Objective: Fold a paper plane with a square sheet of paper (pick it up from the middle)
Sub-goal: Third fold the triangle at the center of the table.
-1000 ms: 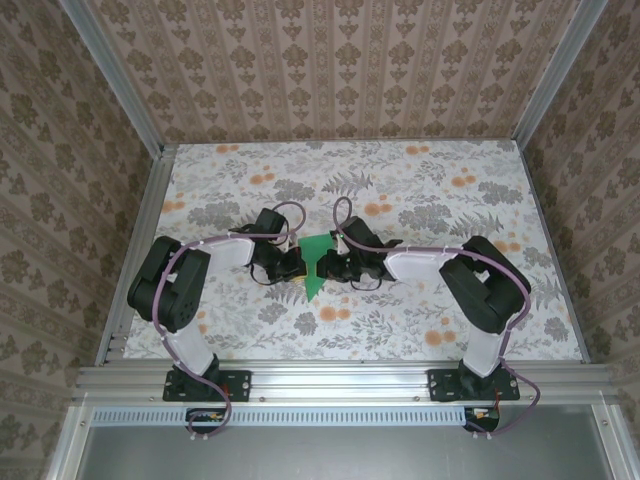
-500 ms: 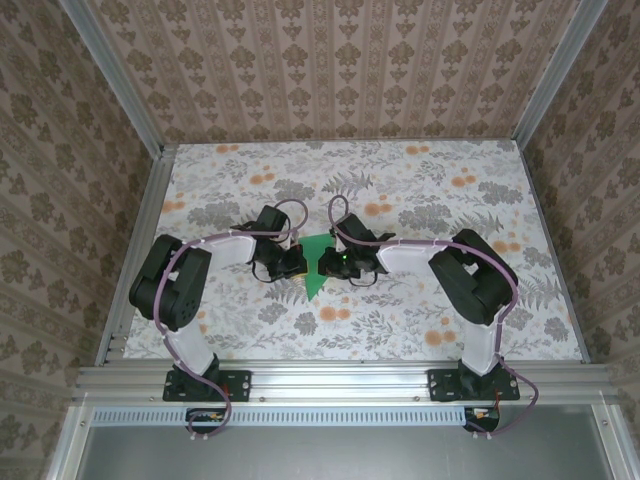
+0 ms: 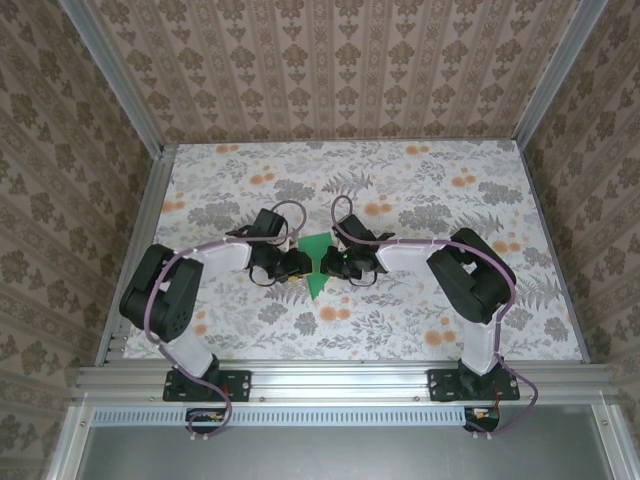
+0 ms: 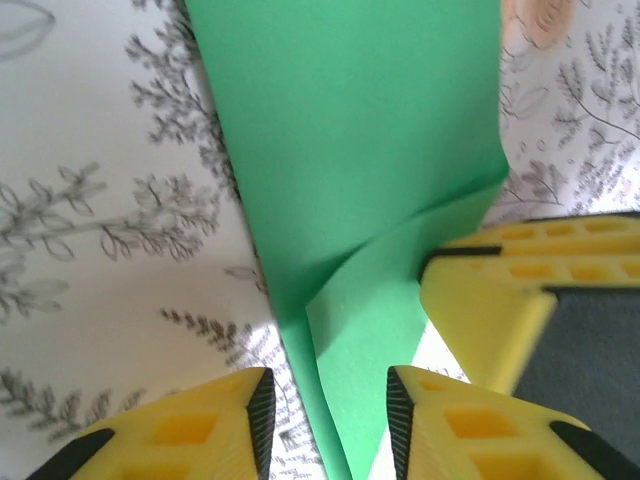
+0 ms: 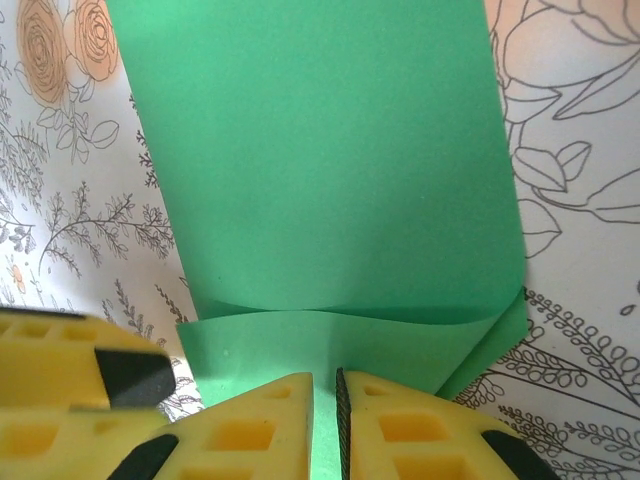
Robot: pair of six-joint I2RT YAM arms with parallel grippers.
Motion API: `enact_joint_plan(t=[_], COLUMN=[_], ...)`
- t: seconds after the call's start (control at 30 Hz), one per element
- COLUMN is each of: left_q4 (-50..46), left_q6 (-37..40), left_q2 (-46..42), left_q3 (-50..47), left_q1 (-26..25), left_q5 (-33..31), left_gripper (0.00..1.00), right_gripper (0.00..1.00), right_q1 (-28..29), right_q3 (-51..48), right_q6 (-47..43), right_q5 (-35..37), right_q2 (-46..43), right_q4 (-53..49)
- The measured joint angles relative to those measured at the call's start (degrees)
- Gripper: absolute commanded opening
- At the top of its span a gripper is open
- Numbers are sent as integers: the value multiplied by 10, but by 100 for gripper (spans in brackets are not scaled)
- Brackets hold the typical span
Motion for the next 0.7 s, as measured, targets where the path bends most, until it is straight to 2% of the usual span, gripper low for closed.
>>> enact_joint_plan(t=[0.23, 0.7], left_q4=[23, 69], left_q6=[-6, -31], left_q2=[-29, -16], left_q3=[-36, -53], left_q1=[-17, -27], left_q5=[16, 49], left_gripper=[38, 25], right_gripper=[17, 17], right_q1=[-1, -6], right_q3=[0, 0], right_q6=[15, 39], right_q5=[4, 10], right_q2=[0, 0], right_q4=[0, 0])
